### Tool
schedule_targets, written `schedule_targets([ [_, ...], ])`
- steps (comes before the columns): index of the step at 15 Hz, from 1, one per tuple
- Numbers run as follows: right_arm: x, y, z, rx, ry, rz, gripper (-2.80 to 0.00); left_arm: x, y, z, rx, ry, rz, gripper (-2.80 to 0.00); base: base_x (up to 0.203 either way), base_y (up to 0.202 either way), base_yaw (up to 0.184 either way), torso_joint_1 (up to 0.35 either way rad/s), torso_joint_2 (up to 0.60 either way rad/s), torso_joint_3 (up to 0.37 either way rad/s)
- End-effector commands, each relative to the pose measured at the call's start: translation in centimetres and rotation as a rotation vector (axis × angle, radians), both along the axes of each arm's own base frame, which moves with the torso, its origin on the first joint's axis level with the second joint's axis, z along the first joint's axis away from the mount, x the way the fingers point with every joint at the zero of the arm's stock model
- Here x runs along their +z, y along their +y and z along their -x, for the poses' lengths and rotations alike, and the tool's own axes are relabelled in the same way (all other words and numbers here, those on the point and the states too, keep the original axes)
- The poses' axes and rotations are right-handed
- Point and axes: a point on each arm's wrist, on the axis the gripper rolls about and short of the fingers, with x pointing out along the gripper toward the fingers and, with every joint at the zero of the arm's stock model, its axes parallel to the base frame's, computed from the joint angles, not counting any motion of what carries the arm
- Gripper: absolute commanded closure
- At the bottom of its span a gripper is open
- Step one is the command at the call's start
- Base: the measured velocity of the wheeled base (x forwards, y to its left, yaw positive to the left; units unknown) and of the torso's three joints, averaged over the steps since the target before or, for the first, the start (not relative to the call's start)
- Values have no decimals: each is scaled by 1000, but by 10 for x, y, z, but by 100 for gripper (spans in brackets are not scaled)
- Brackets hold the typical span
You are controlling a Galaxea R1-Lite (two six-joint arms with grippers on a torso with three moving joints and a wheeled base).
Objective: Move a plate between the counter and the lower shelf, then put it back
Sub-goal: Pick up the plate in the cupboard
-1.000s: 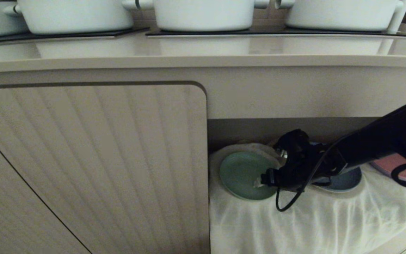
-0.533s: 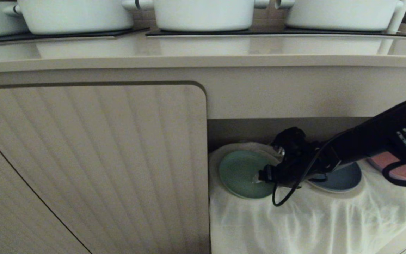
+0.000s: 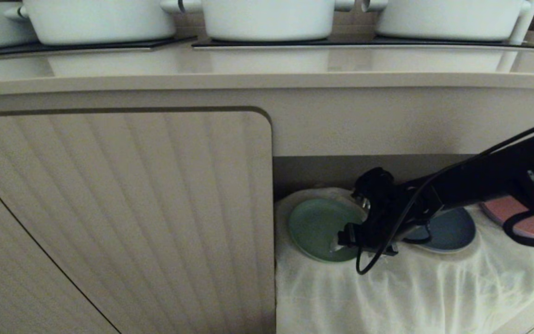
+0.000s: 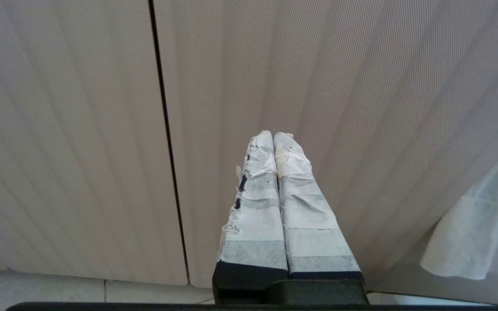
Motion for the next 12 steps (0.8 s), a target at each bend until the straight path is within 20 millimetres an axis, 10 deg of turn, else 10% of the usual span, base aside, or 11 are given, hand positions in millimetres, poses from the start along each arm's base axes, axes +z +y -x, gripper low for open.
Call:
schedule_targets([
  [1,8,0,4,4,-3,-2,-280,0,0,0,-1,0,1,0,0,0,0,0,0,0],
  [12,26,3,-6,1,-63,-25,-280,0,0,0,-1,-1,1,0,0,0,0,0,0,0],
])
